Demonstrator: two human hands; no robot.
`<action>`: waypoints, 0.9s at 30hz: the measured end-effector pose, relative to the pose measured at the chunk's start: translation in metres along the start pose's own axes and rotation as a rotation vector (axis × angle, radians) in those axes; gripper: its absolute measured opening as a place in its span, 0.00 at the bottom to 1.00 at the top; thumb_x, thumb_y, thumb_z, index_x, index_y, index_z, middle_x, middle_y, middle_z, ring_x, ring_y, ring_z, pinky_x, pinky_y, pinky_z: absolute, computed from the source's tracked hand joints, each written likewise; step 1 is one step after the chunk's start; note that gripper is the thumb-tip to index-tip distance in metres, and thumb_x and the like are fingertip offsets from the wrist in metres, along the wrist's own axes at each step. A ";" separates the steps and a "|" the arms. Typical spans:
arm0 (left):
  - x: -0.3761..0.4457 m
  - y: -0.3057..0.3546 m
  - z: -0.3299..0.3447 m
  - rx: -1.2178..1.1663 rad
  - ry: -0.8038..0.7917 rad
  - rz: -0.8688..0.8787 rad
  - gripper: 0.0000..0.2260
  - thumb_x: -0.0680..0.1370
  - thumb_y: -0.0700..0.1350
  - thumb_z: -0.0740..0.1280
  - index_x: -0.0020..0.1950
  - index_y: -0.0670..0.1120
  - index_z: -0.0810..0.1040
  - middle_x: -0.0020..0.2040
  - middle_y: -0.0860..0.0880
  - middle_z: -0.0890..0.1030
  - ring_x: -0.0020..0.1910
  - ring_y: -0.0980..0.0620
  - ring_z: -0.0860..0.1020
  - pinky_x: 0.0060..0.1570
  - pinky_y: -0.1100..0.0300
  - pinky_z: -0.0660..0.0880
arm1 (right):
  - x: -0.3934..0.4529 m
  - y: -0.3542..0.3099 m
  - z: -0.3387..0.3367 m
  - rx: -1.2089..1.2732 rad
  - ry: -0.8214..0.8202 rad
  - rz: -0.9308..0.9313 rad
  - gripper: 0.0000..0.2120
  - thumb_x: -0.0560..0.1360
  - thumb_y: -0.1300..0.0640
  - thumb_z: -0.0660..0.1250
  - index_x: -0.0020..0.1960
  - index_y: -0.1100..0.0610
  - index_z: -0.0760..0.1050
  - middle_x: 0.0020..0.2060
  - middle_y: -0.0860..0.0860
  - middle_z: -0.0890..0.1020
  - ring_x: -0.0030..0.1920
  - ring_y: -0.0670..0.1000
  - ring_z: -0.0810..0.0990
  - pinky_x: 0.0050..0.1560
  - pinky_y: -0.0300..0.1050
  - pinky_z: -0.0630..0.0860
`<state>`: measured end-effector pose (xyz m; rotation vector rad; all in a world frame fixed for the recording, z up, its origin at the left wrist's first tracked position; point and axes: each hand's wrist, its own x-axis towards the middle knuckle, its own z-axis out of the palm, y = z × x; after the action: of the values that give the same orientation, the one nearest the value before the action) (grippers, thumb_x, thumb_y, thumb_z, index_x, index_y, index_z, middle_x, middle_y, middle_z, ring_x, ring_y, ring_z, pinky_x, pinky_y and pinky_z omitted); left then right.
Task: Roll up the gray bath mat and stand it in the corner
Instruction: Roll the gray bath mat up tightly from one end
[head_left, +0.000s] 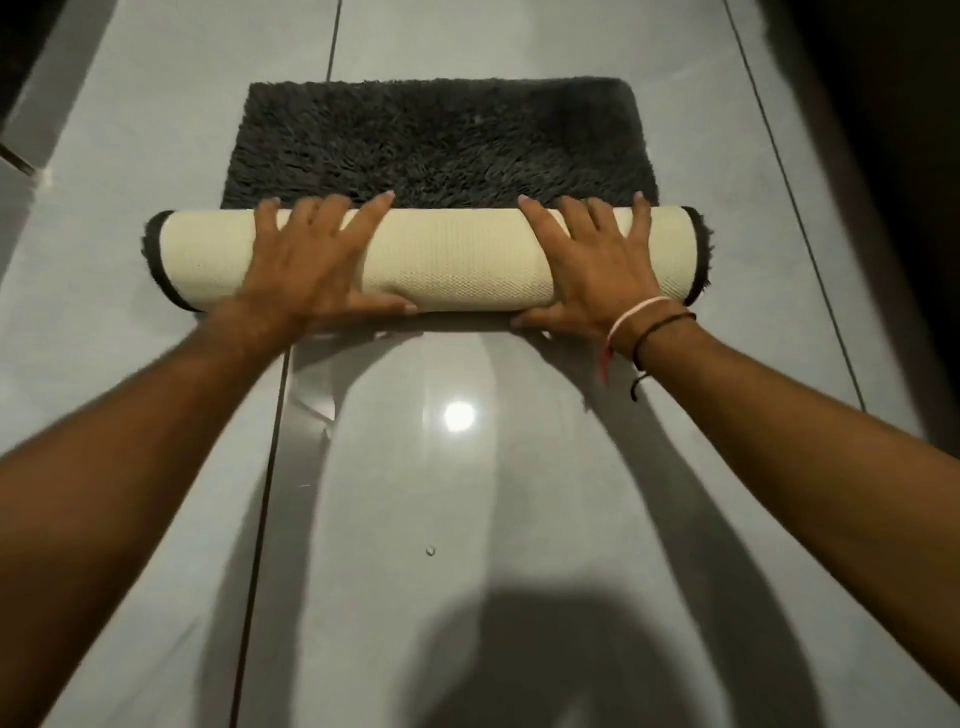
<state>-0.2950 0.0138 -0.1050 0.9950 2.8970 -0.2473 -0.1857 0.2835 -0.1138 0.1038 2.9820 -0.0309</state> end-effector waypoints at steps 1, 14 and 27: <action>0.010 -0.004 -0.008 0.003 -0.042 0.010 0.51 0.65 0.82 0.54 0.81 0.53 0.57 0.70 0.36 0.74 0.67 0.34 0.73 0.67 0.30 0.65 | 0.007 0.002 -0.005 0.016 -0.010 0.000 0.55 0.65 0.28 0.73 0.82 0.47 0.53 0.75 0.59 0.68 0.75 0.64 0.65 0.74 0.79 0.52; -0.144 0.066 -0.008 -0.028 -0.038 0.064 0.37 0.72 0.73 0.54 0.72 0.52 0.72 0.52 0.42 0.81 0.48 0.39 0.78 0.49 0.42 0.72 | -0.161 -0.019 0.003 0.092 -0.005 -0.028 0.42 0.67 0.34 0.74 0.76 0.48 0.67 0.64 0.57 0.80 0.64 0.64 0.77 0.70 0.75 0.64; -0.138 0.072 -0.021 -0.160 0.154 -0.085 0.38 0.76 0.69 0.59 0.82 0.51 0.61 0.76 0.39 0.68 0.73 0.39 0.69 0.71 0.37 0.64 | -0.129 -0.040 0.018 0.043 0.097 0.065 0.43 0.76 0.24 0.40 0.83 0.46 0.51 0.84 0.59 0.53 0.84 0.59 0.50 0.76 0.78 0.45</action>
<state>-0.1421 -0.0098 -0.0771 0.9031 3.0414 0.0587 -0.0589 0.2345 -0.1110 0.2128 3.0736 -0.0840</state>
